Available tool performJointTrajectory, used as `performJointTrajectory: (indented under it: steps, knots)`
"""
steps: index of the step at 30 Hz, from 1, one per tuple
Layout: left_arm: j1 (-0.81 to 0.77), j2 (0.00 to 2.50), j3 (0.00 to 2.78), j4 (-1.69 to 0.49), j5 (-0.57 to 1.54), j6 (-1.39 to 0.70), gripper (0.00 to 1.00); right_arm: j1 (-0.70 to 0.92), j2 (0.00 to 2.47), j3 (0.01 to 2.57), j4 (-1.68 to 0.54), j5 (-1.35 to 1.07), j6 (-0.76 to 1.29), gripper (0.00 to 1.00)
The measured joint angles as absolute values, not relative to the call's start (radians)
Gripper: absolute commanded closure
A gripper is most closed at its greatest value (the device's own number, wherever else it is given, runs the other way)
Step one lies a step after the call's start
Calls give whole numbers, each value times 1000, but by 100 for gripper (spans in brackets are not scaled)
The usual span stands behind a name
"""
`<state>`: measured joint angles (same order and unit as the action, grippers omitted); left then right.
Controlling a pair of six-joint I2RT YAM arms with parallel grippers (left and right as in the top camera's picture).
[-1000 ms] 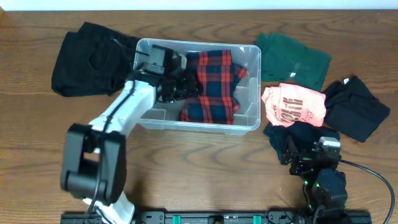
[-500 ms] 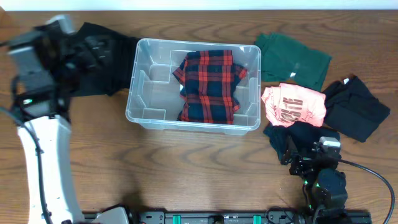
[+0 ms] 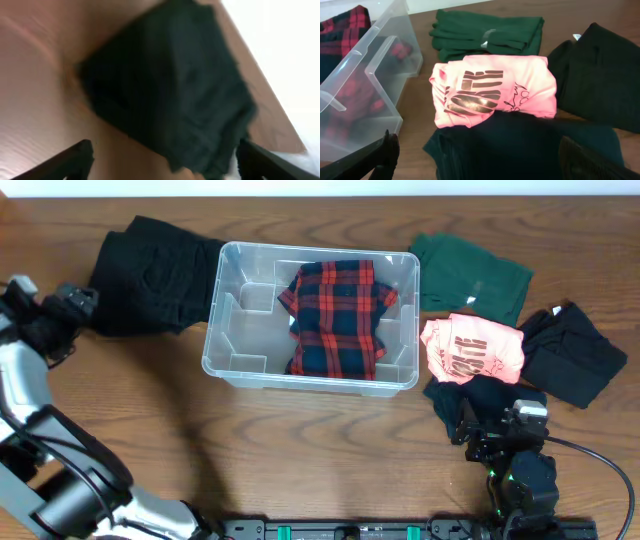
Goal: Pack container
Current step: 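Move the left gripper back to the black garment and grasp it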
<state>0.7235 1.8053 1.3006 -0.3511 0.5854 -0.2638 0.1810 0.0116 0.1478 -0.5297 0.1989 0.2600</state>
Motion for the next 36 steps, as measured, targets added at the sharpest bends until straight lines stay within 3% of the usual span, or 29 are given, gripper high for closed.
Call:
performJointTrajectory:
  steps: [13,22,31,36]
  knots:
    - [830,2129,1303,-92,811,-253,6,181,12,148,-530,199,260,1]
    - [826,2158,1303,0,863,-256,7,181,12,148,-530,199,260,1]
    - [734,2168,1303,55,814,-286,12,181,12,148,-530,199,260,1]
    - [676,2170,1303,87,745,-305,24,181,12,148,-530,199,260,1]
